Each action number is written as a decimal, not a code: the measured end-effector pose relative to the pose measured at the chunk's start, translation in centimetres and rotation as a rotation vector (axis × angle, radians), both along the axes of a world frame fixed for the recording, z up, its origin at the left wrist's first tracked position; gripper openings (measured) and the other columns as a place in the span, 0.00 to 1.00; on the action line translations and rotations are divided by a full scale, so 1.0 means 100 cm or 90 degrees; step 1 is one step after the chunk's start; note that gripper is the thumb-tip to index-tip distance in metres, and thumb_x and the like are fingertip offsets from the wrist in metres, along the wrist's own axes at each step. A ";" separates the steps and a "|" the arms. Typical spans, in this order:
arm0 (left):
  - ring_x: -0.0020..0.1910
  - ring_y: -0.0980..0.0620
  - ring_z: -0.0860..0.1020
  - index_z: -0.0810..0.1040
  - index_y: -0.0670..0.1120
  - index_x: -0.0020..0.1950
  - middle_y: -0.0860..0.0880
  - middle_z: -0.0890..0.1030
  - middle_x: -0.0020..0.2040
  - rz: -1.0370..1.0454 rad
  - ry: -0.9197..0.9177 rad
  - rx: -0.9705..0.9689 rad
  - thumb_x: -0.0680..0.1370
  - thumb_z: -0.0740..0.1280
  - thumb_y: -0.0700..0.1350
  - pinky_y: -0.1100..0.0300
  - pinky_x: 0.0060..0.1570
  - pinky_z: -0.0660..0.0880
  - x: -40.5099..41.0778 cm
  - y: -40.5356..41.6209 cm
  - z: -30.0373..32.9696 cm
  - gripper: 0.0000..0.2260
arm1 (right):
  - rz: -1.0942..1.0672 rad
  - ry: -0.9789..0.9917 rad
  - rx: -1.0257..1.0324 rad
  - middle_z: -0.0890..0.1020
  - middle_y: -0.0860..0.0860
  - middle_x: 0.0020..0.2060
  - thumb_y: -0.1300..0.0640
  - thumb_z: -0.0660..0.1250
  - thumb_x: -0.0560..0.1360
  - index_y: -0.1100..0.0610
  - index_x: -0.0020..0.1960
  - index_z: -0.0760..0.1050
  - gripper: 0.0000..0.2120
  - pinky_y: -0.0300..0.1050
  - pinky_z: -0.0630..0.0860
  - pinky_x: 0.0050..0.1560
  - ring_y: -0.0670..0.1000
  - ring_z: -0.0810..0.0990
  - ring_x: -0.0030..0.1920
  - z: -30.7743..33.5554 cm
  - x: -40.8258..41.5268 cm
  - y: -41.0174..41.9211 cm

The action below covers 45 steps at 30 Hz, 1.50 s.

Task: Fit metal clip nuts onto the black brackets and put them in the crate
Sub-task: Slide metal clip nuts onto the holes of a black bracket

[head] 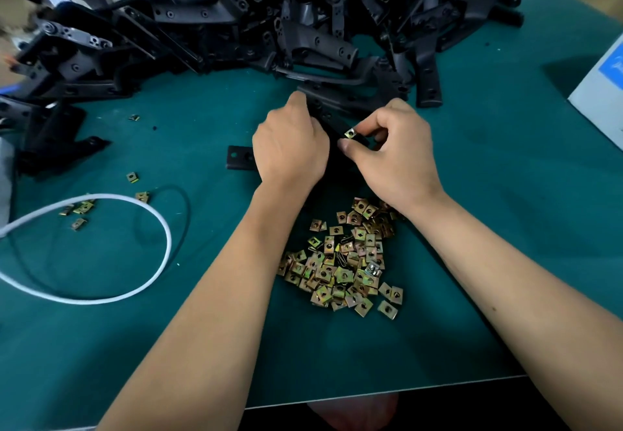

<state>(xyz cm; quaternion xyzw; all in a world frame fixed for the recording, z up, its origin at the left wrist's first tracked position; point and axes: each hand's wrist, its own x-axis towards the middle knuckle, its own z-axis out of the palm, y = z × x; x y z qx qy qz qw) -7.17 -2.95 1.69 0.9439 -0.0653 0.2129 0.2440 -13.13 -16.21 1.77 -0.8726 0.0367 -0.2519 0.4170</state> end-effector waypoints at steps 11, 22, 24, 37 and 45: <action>0.39 0.47 0.76 0.72 0.46 0.47 0.52 0.79 0.38 -0.173 0.041 -0.218 0.81 0.68 0.53 0.50 0.41 0.73 0.010 0.026 0.005 0.12 | 0.014 0.007 0.085 0.80 0.48 0.46 0.53 0.80 0.71 0.55 0.57 0.77 0.18 0.34 0.75 0.45 0.46 0.79 0.42 0.001 -0.007 -0.003; 0.53 0.57 0.81 0.72 0.41 0.73 0.52 0.84 0.53 -0.093 0.029 -0.363 0.78 0.73 0.49 0.65 0.59 0.75 0.020 0.038 -0.004 0.26 | 0.536 0.209 -0.224 0.81 0.44 0.44 0.53 0.79 0.72 0.50 0.45 0.85 0.04 0.43 0.72 0.57 0.45 0.78 0.51 0.013 -0.017 0.008; 0.51 0.63 0.80 0.70 0.44 0.75 0.57 0.84 0.50 -0.113 0.032 -0.366 0.75 0.75 0.49 0.71 0.57 0.73 0.018 0.037 -0.004 0.31 | 0.509 0.204 -0.197 0.82 0.43 0.42 0.56 0.78 0.73 0.51 0.44 0.83 0.05 0.40 0.74 0.51 0.44 0.79 0.46 0.011 -0.016 0.005; 0.50 0.59 0.83 0.69 0.46 0.76 0.57 0.85 0.47 -0.212 0.050 -0.373 0.75 0.73 0.48 0.58 0.58 0.79 0.013 0.033 -0.006 0.31 | 0.242 0.079 0.161 0.84 0.56 0.34 0.64 0.72 0.79 0.63 0.46 0.82 0.03 0.43 0.77 0.28 0.54 0.83 0.30 -0.002 -0.002 -0.016; 0.51 0.58 0.83 0.69 0.44 0.77 0.54 0.85 0.49 -0.274 0.087 -0.367 0.77 0.74 0.45 0.60 0.60 0.78 0.009 0.032 -0.001 0.30 | 0.165 0.057 0.176 0.83 0.45 0.32 0.57 0.78 0.74 0.54 0.43 0.85 0.03 0.38 0.74 0.37 0.44 0.77 0.32 -0.004 0.001 -0.030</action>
